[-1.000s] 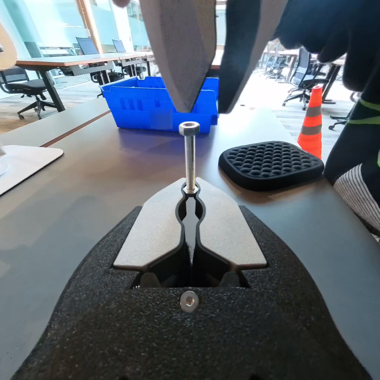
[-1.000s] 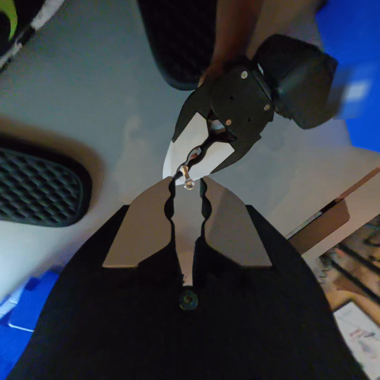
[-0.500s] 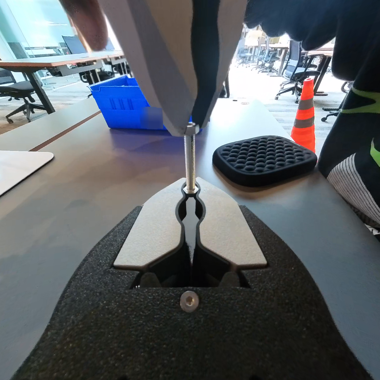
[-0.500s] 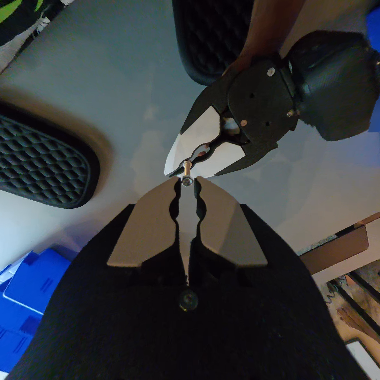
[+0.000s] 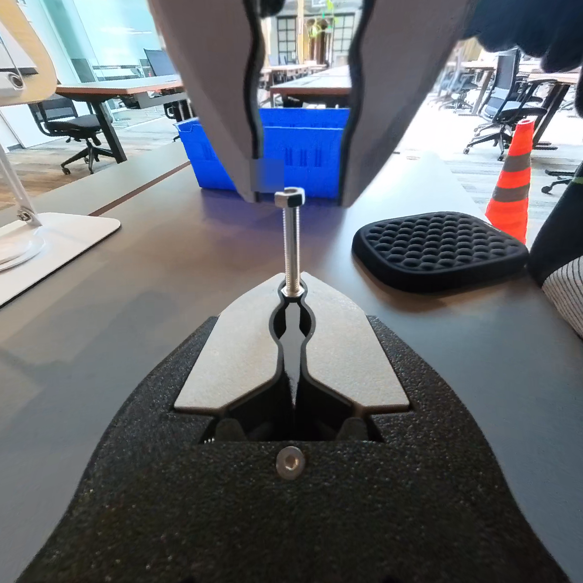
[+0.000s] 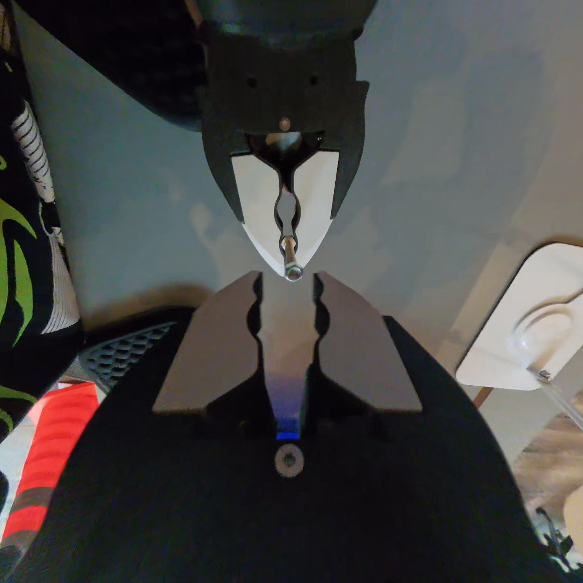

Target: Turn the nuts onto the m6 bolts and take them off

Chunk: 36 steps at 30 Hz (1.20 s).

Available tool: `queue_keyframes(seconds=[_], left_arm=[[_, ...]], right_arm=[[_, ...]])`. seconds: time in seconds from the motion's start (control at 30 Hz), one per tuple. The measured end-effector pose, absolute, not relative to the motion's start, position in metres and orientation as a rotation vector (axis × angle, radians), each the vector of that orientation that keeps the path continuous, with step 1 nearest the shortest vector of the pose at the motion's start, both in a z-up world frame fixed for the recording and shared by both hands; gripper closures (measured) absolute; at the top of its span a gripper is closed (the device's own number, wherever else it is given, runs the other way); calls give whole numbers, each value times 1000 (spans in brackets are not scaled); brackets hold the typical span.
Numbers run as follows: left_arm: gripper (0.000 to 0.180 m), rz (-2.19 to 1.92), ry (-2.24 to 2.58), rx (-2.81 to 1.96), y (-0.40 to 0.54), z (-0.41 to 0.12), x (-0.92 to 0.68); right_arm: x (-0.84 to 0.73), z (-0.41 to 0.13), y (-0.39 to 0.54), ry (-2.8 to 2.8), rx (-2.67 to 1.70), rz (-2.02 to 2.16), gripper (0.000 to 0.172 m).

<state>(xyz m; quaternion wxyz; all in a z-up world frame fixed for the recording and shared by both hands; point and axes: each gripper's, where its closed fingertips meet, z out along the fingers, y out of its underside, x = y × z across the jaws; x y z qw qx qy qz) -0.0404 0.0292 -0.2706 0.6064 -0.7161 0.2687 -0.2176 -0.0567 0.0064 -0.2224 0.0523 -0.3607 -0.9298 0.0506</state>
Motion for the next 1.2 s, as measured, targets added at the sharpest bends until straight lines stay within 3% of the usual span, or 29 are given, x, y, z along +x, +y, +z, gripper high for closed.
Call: queue_keyframes(seconds=[0.07,0.23,0.33,0.53,0.63,0.97,1.07,1.2], left_arm=[[178,-512,621,-1654,29,-270,-40],[178,-531,653,-1645,26,-270,-37],[178,-541,673,-1640,24,-271,-35],[178,-554,687,-1631,23,-270,-33],[178,-548,679,-1634,23,-270,-34],[178,-486,633,-1674,29,-274,-40],[178,-499,655,-1671,27,-274,-38],[178,-513,671,-1659,25,-273,-36]], right_arm=[[-56,-218,4,-2864,-985,191,131],[-51,-215,4,-2957,-143,133,134],[-57,-219,-1,-2949,76,144,143],[-59,-222,-2,-3001,161,180,160],[-60,-222,-3,-2992,68,183,161],[-60,-225,5,-2768,-1078,105,159],[-59,-220,-1,-2823,-938,173,132],[-53,-214,-1,-2946,-375,142,131]])
